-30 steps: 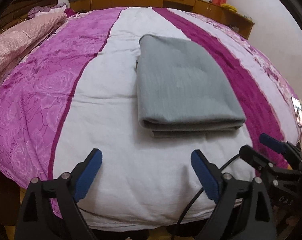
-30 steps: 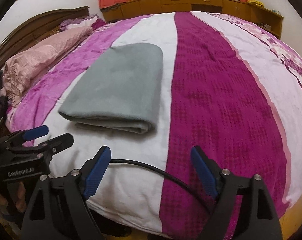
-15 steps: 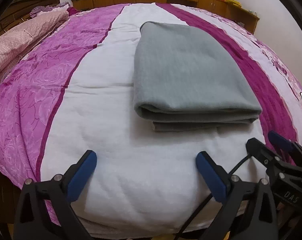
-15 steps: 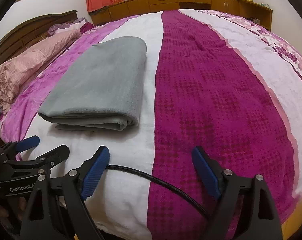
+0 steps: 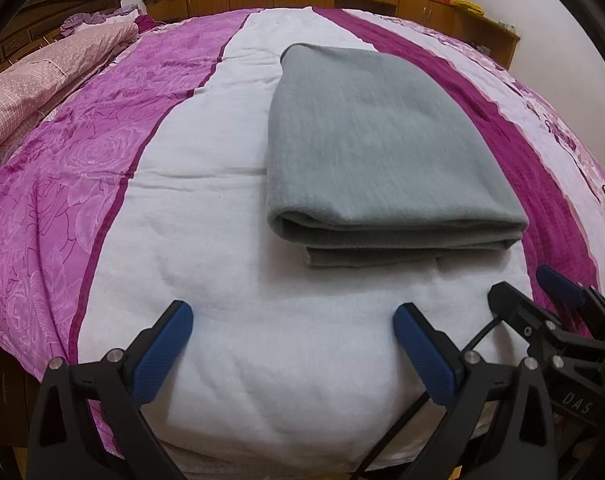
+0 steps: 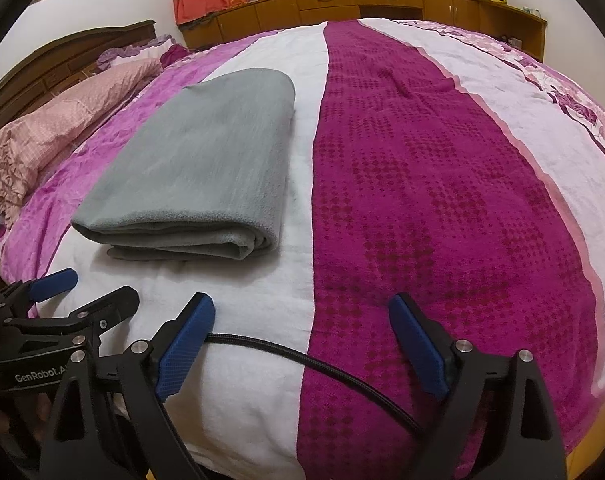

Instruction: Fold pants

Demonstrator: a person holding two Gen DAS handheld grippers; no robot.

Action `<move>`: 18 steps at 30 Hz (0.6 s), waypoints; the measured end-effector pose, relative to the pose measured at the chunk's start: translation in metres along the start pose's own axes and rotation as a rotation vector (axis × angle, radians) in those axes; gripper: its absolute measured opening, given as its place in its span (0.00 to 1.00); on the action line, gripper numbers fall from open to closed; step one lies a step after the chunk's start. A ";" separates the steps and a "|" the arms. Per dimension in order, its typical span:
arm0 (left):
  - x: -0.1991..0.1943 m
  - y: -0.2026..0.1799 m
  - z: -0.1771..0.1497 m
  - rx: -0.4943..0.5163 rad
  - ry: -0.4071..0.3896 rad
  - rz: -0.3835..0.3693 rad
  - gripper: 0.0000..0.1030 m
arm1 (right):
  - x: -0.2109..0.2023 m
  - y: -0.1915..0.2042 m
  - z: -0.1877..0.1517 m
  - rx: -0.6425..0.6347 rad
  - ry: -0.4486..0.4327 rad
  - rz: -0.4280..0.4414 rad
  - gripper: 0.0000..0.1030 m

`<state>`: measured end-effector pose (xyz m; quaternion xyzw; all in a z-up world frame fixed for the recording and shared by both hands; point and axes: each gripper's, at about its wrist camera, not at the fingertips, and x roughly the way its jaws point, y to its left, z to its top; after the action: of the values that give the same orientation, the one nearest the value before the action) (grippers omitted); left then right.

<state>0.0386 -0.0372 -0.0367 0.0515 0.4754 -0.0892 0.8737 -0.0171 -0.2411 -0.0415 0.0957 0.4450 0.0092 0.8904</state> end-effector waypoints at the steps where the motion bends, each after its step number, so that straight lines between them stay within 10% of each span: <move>1: 0.000 0.000 0.000 0.000 0.000 0.000 1.00 | 0.000 0.000 0.000 0.000 0.000 0.001 0.83; 18: 0.001 0.000 0.000 0.000 -0.001 0.000 1.00 | 0.000 0.000 0.000 0.001 -0.002 0.001 0.84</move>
<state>0.0391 -0.0374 -0.0371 0.0513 0.4752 -0.0892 0.8739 -0.0172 -0.2409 -0.0420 0.0964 0.4442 0.0095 0.8907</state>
